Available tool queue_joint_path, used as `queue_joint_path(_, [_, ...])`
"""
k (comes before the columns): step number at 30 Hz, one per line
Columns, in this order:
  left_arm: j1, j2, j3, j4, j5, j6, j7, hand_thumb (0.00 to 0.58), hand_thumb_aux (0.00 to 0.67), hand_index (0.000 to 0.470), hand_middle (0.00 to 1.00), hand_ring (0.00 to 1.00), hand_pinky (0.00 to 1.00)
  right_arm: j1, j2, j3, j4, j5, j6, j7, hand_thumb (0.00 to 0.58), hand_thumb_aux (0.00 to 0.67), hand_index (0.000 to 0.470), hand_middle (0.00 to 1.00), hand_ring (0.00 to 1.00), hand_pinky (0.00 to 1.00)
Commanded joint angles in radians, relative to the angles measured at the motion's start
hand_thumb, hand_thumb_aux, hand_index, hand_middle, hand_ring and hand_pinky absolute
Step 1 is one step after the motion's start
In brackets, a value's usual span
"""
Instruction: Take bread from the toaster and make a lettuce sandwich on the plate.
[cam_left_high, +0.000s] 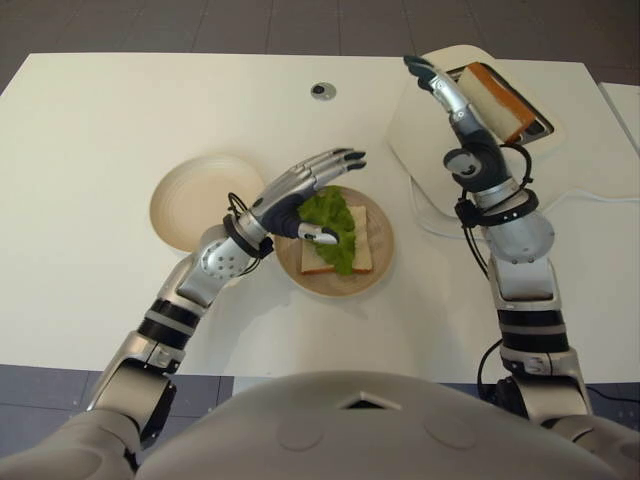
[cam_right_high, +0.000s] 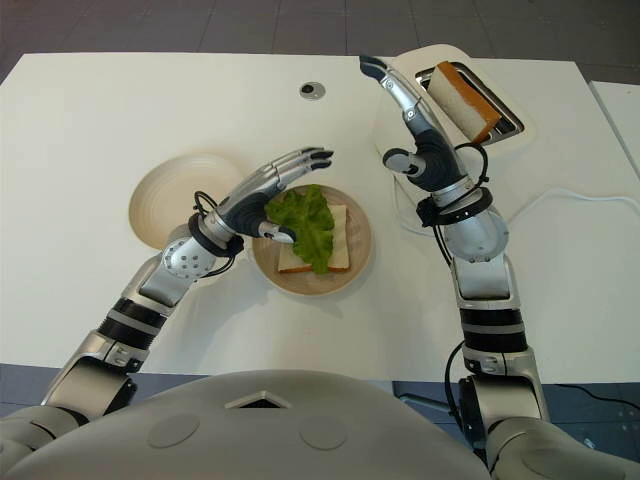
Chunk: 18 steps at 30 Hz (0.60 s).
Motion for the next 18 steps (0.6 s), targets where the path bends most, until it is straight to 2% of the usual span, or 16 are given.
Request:
queue_joint_path(1, [0.012,-0.005,0.026,-0.018,-0.058,0.011,-0.043,0.0,0.0,0.0,0.0,0.0,0.0,-0.021,-0.094,-0.153,-0.033,-0.17,0.055,-0.092,0.0,0.0,0.0,0.0,0.0,0.0])
queue_joint_path(4, [0.021,-0.011,0.032,-0.01,-0.05,0.008,-0.055,0.0,0.0,0.0,0.0,0.0,0.0,-0.035,-0.179,-0.202,0.072,-0.31,0.111,-0.155,0.0,0.0,0.0,0.0,0.0,0.0])
queue_joint_path(7, [0.015,-0.02,0.034,0.004,-0.046,0.006,-0.069,0.0,0.0,0.0,0.0,0.0,0.0,-0.007,-0.228,-0.206,0.164,-0.359,0.175,-0.16,0.0,0.0,0.0,0.0,0.0,0.0])
queue_joint_path(14, [0.016,-0.025,0.036,0.021,-0.043,-0.008,-0.103,0.0,0.0,0.0,0.0,0.0,0.0,-0.015,-0.276,-0.124,0.288,-0.421,0.205,-0.179,0.0,0.0,0.0,0.0,0.0,0.0])
queue_joint_path(15, [0.016,-0.026,0.037,0.023,-0.044,-0.01,-0.107,0.0,0.0,0.0,0.0,0.0,0.0,-0.018,-0.279,-0.115,0.308,-0.422,0.206,-0.185,0.027,0.016,0.011,0.0,0.0,0.0])
queue_joint_path(16, [0.016,-0.026,0.038,0.024,-0.045,-0.013,-0.112,0.0,0.0,0.0,0.0,0.0,0.0,-0.021,-0.281,-0.107,0.322,-0.421,0.204,-0.191,0.198,0.126,0.088,0.0,0.0,0.0])
queue_joint_path(17, [0.016,-0.027,0.039,0.026,-0.046,-0.015,-0.116,0.0,0.0,0.0,0.0,0.0,0.0,-0.024,-0.281,-0.102,0.329,-0.412,0.199,-0.195,0.387,0.284,0.199,0.0,0.0,0.0])
queue_joint_path(18, [0.016,-0.028,0.04,0.026,-0.046,-0.016,-0.118,0.0,0.0,0.0,0.0,0.0,0.0,-0.025,-0.28,-0.1,0.331,-0.402,0.193,-0.199,0.464,0.37,0.26,0.0,0.0,0.0])
